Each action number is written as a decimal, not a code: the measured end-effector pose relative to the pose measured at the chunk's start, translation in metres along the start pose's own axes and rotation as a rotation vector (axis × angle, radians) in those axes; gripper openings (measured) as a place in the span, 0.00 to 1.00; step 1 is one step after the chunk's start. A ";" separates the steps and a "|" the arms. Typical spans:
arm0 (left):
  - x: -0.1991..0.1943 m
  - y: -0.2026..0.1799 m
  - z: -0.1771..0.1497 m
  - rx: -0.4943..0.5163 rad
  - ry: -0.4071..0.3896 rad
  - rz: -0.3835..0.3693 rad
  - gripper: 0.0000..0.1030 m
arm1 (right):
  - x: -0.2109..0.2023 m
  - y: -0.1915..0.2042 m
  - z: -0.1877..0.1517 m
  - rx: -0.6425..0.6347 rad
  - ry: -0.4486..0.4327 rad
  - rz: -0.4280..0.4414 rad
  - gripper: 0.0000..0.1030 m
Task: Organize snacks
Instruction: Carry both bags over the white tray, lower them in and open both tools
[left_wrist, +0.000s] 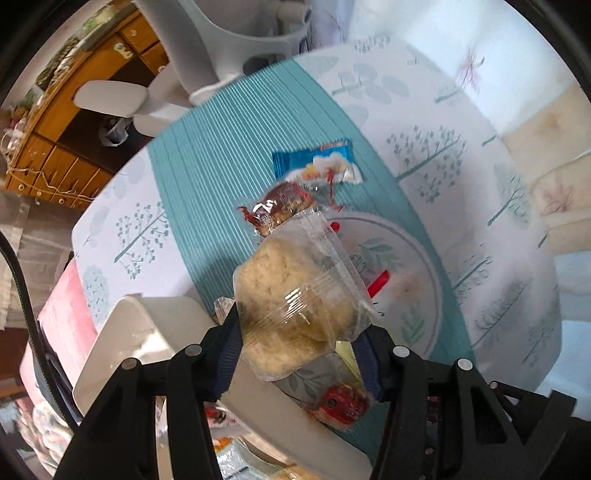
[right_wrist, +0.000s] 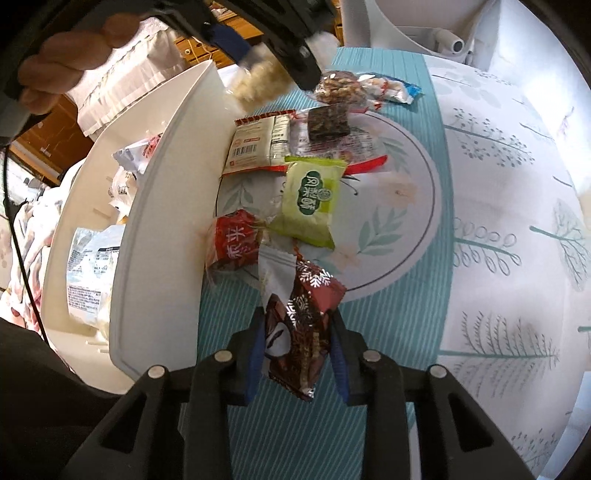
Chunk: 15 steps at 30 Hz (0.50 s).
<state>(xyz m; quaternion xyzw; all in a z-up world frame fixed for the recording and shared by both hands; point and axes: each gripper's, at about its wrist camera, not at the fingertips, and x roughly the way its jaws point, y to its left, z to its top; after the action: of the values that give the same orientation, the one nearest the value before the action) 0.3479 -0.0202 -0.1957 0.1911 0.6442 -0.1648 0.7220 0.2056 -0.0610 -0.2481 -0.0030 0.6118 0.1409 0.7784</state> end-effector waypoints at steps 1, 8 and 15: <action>-0.008 0.001 -0.003 -0.013 -0.014 -0.007 0.52 | -0.002 -0.002 -0.001 0.005 -0.007 -0.002 0.30; -0.063 0.005 -0.029 -0.081 -0.111 -0.058 0.52 | -0.024 -0.011 -0.007 0.049 -0.045 -0.012 0.30; -0.110 0.014 -0.069 -0.156 -0.177 -0.092 0.52 | -0.053 -0.007 -0.005 0.108 -0.098 0.025 0.30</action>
<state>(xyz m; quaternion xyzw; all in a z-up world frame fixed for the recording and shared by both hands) 0.2826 0.0248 -0.0922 0.0893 0.5969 -0.1631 0.7805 0.1913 -0.0802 -0.2001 0.0534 0.5798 0.1176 0.8045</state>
